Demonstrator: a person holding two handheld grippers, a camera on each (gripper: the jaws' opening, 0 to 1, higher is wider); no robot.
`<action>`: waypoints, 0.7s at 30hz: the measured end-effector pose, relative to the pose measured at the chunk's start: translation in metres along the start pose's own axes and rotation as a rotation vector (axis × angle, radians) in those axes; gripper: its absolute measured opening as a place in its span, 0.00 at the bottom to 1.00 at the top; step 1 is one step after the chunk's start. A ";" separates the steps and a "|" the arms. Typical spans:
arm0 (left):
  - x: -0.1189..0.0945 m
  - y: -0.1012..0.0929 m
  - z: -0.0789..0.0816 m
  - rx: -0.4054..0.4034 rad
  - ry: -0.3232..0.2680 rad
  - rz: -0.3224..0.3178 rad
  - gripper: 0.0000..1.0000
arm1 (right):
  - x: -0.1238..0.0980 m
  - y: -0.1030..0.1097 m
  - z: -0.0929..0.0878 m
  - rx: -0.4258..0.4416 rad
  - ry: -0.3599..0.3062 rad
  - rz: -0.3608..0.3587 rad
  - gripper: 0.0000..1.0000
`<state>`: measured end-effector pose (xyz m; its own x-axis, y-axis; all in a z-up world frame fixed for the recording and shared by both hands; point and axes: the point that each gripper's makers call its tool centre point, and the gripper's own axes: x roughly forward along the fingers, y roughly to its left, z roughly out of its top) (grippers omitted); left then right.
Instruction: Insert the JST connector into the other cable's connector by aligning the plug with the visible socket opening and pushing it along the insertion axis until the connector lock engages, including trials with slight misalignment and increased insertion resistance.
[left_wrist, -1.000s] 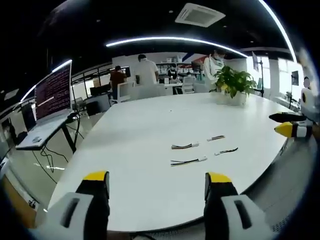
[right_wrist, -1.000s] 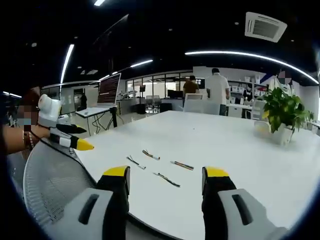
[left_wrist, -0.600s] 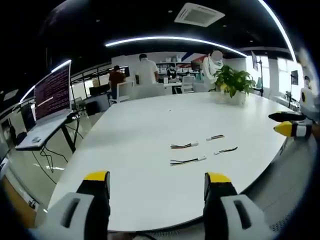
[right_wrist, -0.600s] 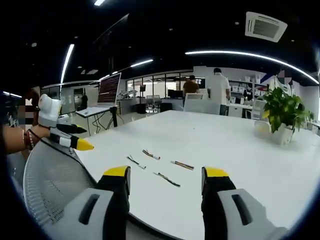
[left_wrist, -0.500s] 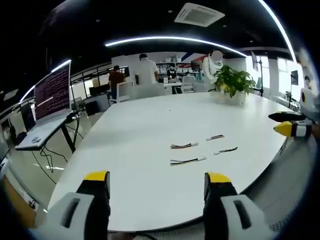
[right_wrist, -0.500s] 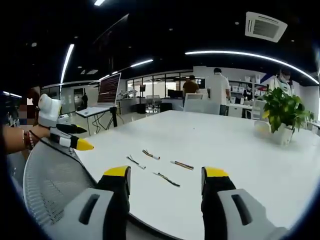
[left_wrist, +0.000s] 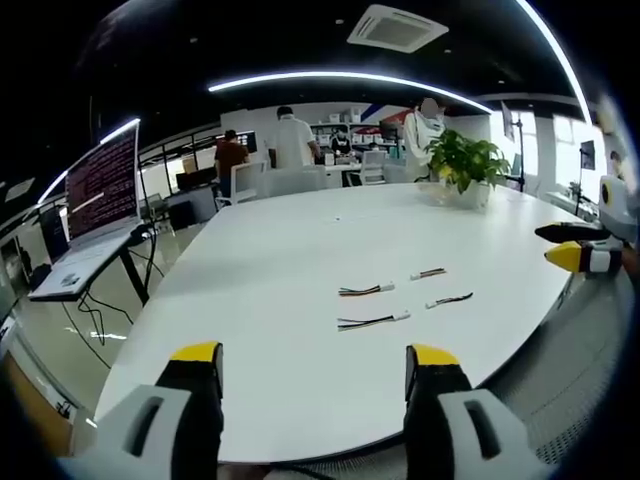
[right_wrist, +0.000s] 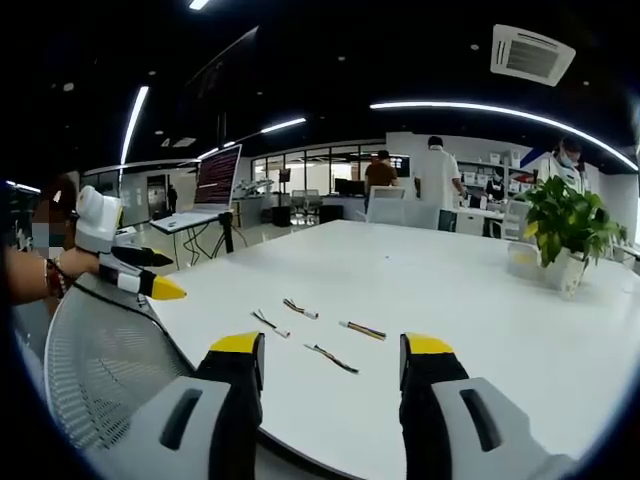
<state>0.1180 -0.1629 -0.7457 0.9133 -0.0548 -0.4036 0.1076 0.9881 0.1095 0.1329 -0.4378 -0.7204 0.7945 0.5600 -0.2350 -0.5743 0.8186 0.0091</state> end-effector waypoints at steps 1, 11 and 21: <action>0.000 0.000 0.000 0.000 0.000 -0.001 0.71 | 0.000 0.000 0.000 -0.001 0.000 -0.002 0.52; 0.001 -0.002 0.003 -0.006 -0.013 -0.019 0.63 | 0.001 -0.002 0.000 -0.007 0.005 -0.012 0.49; -0.002 -0.004 0.016 -0.010 -0.090 -0.025 0.62 | 0.001 -0.003 -0.001 -0.006 0.010 -0.019 0.48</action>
<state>0.1223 -0.1690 -0.7307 0.9419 -0.0914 -0.3231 0.1272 0.9877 0.0914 0.1357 -0.4399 -0.7214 0.8033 0.5430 -0.2447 -0.5604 0.8282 -0.0015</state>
